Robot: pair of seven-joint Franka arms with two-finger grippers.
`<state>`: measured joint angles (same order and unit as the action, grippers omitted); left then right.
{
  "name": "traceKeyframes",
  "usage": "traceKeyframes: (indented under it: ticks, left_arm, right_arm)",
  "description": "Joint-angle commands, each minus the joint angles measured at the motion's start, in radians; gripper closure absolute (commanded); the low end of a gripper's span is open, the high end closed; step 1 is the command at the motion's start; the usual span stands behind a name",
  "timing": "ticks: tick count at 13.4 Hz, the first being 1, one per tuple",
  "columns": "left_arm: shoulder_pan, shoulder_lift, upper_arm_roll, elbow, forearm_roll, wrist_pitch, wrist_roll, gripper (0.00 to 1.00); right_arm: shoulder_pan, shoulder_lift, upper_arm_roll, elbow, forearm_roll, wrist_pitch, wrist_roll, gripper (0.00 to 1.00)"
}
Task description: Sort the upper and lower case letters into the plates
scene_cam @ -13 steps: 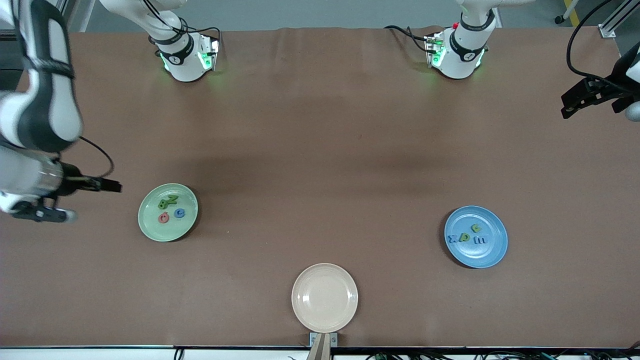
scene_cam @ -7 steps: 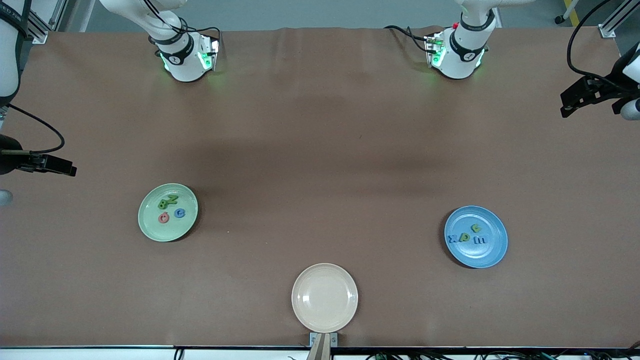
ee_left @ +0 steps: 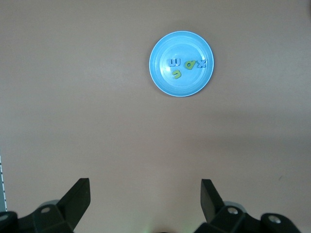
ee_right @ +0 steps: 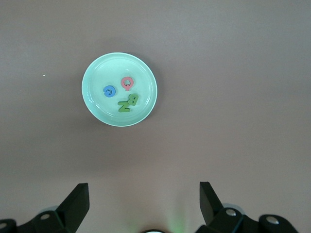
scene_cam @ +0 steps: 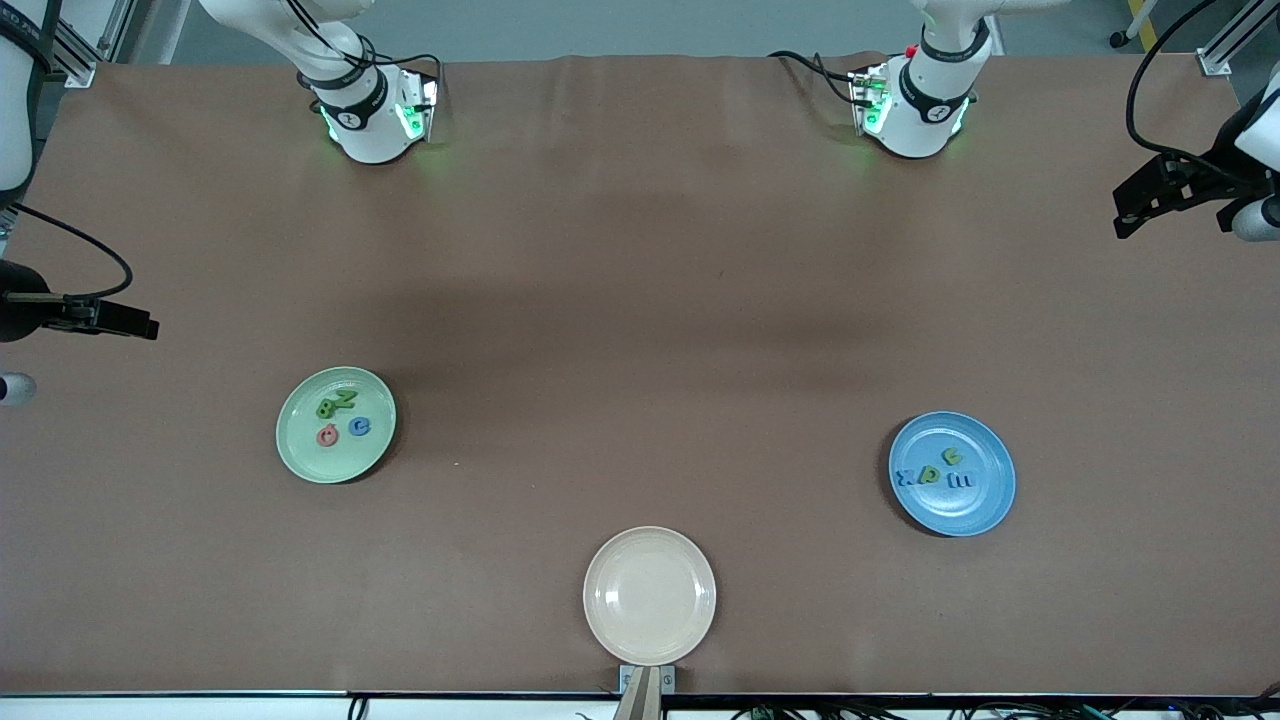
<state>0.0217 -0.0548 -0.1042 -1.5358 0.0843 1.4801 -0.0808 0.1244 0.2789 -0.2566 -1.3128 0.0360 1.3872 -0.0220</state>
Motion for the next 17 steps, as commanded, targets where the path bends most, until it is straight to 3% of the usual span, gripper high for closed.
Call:
traceKeyframes:
  ticks: [1,3,6,7,17]
  left_arm:
    - [0.004,-0.028,-0.002,-0.029,-0.069,0.015,-0.045,0.0]
    - [0.0,-0.04,-0.005,-0.044,-0.077,0.015,-0.092,0.0]
    - [-0.002,-0.031,-0.005,-0.033,-0.075,0.014,-0.077,0.0]
    - [-0.002,-0.03,-0.005,-0.029,-0.074,0.014,-0.077,0.0]
    - [-0.006,0.012,-0.003,-0.003,-0.066,0.012,-0.077,0.0]
  right_arm:
    - [-0.017,-0.075,0.007,-0.017,0.019,-0.036,0.004,0.0]
    - [-0.031,-0.104,0.016,-0.031,0.018,-0.037,0.004,0.0]
    - [-0.139,-0.127,0.141,-0.042,0.012,-0.031,0.002,0.0]
    - [-0.144,-0.129,0.151,-0.042,0.005,-0.031,0.002,0.0]
    - [-0.141,-0.225,0.154,-0.108,0.004,-0.016,0.001,0.0]
